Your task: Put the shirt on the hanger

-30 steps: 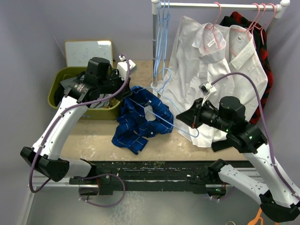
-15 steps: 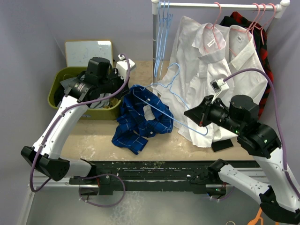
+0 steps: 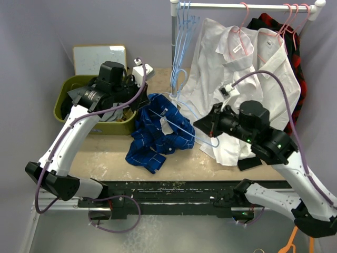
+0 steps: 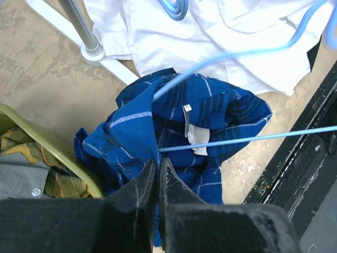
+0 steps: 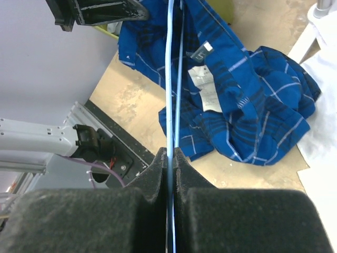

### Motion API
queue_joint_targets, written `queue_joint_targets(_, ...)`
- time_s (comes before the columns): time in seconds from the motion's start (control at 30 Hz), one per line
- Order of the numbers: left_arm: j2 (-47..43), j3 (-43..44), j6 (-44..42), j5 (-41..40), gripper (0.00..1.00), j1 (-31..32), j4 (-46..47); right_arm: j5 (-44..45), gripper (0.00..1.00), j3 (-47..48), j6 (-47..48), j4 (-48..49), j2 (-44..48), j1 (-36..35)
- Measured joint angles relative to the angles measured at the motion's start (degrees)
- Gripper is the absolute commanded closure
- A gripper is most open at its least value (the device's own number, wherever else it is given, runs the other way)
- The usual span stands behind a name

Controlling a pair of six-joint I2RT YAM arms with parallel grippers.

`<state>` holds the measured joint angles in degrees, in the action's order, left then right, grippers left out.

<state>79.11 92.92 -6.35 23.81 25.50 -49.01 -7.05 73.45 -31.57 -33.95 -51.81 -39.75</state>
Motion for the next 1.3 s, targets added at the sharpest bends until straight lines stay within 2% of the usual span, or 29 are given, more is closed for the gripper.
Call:
queue_joint_targets(0.2, 0.74, 0.9, 0.79, 1.14, 0.94, 0.0, -0.02, 7.32, 1.0, -2.47, -0.26, 7.06, -4.76, -9.07)
queue_joint_targets(0.6, 0.76, 1.46, 0.79, 3.52, 0.94, -0.37, -0.15, 17.57, 1.0, -14.29, -1.66, 22.43, -4.37, -11.61)
queue_joint_targets(0.7, 0.79, 1.46, 0.72, 4.52, 0.9, -0.39, -0.15, 19.39, 1.0, -16.0, -1.81, 25.62, -4.46, -11.78)
queue_joint_targets(0.83, 0.79, 0.96, -0.79, 6.12, 0.7, -0.39, -0.2, 20.83, 1.0, -19.78, -1.88, 30.58, -4.44, -12.02)
queue_joint_targets(1.03, 0.76, -3.98, -6.19, 6.91, 0.52, 0.85, -3.06, 21.64, 1.0, -28.46, -2.4, 37.53, -4.26, -11.98)
queue_joint_targets(1.1, 0.76, -5.66, -8.04, 6.51, 0.29, 2.45, -4.63, 21.59, 1.0, -31.5, -2.73, 39.85, -3.98, -11.98)
queue_joint_targets(1.17, 0.83, -6.51, -9.86, 6.69, 0.02, 4.04, -6.01, 21.59, 1.0, -34.23, -2.99, 41.86, -3.3, -11.98)
queue_joint_targets(1.3, 1.22, -7.58, -12.79, 8.24, 0.01, 6.14, -8.37, 21.68, 1.0, -38.05, -3.41, 46.01, -2.8, -11.98)
